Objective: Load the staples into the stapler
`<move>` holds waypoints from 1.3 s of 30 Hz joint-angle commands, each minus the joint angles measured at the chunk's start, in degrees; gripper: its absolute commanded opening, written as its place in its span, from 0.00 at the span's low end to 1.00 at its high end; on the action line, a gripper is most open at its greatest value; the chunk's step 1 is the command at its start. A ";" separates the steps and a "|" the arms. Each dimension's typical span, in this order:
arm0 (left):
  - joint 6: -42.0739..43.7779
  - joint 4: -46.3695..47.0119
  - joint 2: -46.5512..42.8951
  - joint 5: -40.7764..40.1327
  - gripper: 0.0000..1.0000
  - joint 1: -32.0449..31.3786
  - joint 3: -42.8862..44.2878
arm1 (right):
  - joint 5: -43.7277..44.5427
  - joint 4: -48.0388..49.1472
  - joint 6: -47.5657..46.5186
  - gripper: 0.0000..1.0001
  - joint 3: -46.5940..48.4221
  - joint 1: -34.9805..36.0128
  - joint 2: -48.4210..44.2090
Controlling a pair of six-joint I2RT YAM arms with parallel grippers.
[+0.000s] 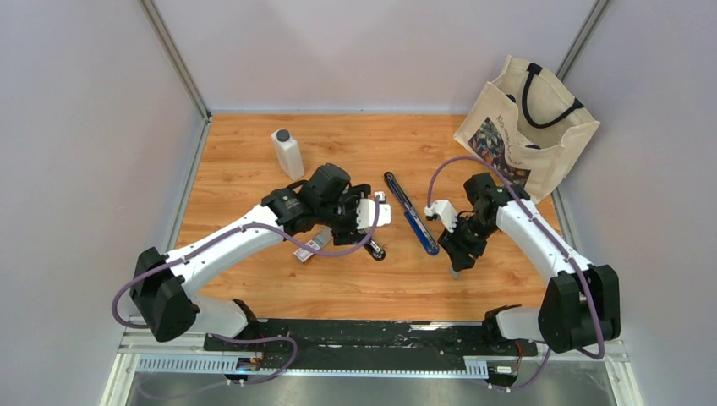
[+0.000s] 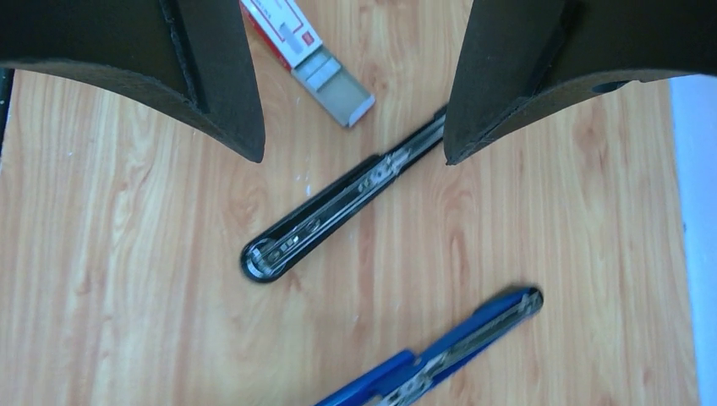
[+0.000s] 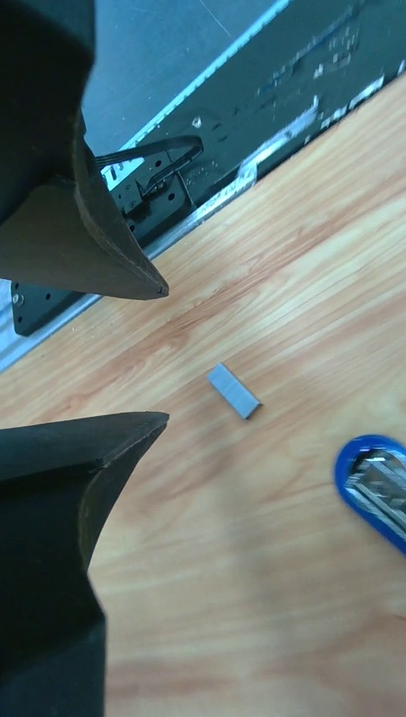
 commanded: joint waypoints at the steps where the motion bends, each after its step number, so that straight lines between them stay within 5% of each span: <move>1: -6.03 -3.03 -4.25 -1.57 0.86 5.58 -0.01 | 9.17 8.81 11.34 0.55 -6.59 0.15 -0.45; 22: -7.88 -15.00 -31.50 -12.12 0.88 18.86 -8.01 | 20.95 21.31 22.78 0.50 -12.85 10.61 7.29; 39: -9.46 -12.80 -33.35 -10.19 0.89 21.42 -9.77 | 26.32 24.38 18.39 0.30 -13.73 10.52 8.78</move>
